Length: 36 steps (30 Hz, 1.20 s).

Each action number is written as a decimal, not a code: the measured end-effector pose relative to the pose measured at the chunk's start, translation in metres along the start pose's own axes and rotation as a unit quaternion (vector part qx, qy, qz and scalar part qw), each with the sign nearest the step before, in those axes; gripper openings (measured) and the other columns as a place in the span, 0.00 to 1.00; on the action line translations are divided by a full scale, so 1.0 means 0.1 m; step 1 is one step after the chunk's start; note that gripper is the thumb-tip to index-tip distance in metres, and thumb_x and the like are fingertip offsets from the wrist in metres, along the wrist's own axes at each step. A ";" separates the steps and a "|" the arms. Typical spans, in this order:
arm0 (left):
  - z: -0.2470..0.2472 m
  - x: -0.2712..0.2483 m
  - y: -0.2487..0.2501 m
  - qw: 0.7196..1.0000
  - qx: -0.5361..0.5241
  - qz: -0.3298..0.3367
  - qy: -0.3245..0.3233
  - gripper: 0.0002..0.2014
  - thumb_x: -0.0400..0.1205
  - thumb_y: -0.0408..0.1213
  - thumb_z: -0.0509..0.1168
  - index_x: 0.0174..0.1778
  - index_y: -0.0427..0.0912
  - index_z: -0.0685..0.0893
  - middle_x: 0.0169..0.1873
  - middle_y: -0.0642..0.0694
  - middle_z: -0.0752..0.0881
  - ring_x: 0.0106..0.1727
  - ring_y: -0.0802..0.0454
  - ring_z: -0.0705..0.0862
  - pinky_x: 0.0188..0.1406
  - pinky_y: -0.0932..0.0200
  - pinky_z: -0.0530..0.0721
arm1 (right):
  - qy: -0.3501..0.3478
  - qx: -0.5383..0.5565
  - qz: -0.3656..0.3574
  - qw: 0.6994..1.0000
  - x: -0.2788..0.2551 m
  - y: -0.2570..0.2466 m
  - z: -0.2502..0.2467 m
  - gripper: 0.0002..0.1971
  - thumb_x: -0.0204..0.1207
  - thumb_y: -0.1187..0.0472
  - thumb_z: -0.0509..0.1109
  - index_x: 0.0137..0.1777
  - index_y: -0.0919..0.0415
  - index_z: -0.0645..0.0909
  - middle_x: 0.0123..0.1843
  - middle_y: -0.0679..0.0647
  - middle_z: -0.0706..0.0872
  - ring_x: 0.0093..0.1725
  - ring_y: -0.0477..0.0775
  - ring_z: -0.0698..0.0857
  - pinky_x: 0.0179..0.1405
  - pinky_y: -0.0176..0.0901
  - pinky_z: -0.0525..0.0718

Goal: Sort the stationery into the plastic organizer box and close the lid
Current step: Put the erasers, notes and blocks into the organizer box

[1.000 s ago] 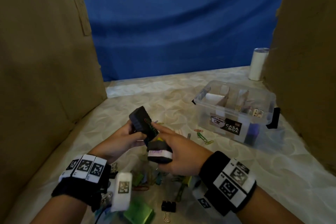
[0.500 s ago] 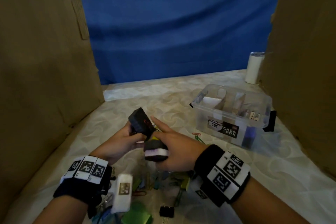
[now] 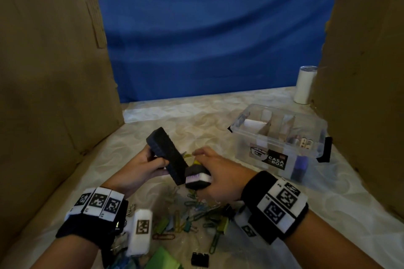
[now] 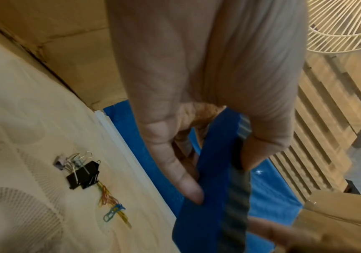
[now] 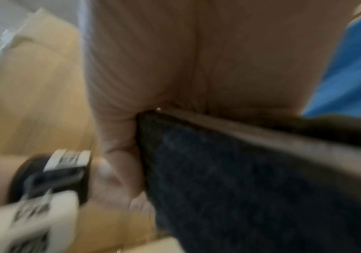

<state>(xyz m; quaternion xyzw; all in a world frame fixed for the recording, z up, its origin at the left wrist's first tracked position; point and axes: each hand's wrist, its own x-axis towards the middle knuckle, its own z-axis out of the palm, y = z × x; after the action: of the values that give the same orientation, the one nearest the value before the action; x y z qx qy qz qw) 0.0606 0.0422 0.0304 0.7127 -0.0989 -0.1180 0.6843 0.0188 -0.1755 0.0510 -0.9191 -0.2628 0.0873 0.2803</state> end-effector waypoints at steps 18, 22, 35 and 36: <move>0.54 -0.17 0.01 0.988 -0.113 -0.081 -0.071 0.28 0.71 0.47 0.63 0.67 0.40 0.80 0.58 0.38 0.88 0.55 0.45 0.88 0.51 0.52 0.87 | 0.207 0.666 0.086 0.712 0.26 0.08 0.10 0.32 0.59 0.62 0.63 0.69 0.61 0.74 0.64 0.68 0.81 0.59 0.63 0.81 0.56 0.55 0.81; 0.60 -0.22 0.02 0.991 -0.078 -0.048 -0.096 0.42 0.56 0.54 0.84 0.65 0.46 0.80 0.59 0.40 0.88 0.60 0.45 0.87 0.54 0.53 0.88 | 0.195 0.645 0.064 0.736 0.27 0.08 0.17 0.33 0.61 0.59 0.60 0.70 0.65 0.73 0.60 0.66 0.80 0.58 0.62 0.80 0.59 0.54 0.80; 0.68 -0.31 0.01 0.993 -0.091 -0.024 -0.065 0.23 0.68 0.35 0.75 0.60 0.43 0.83 0.55 0.41 0.90 0.57 0.45 0.89 0.49 0.58 0.89 | 0.101 0.400 0.061 0.909 0.19 0.12 0.13 0.32 0.64 0.37 0.56 0.72 0.35 0.70 0.78 0.49 0.70 0.78 0.59 0.66 0.79 0.63 0.60; 0.67 -0.31 0.01 0.994 -0.099 -0.027 -0.050 0.22 0.70 0.34 0.74 0.61 0.43 0.83 0.55 0.40 0.90 0.57 0.45 0.89 0.50 0.57 0.89 | 0.076 0.350 0.068 0.931 0.15 0.10 0.12 0.34 0.68 0.33 0.51 0.77 0.35 0.64 0.82 0.47 0.63 0.82 0.59 0.59 0.81 0.62 0.55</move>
<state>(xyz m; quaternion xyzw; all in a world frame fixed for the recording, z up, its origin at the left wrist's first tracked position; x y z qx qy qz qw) 0.0102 -0.0123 0.0305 0.6373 -0.1019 -0.1808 0.7422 0.0325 -0.1687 0.0349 -0.7821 -0.1301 0.1228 0.5970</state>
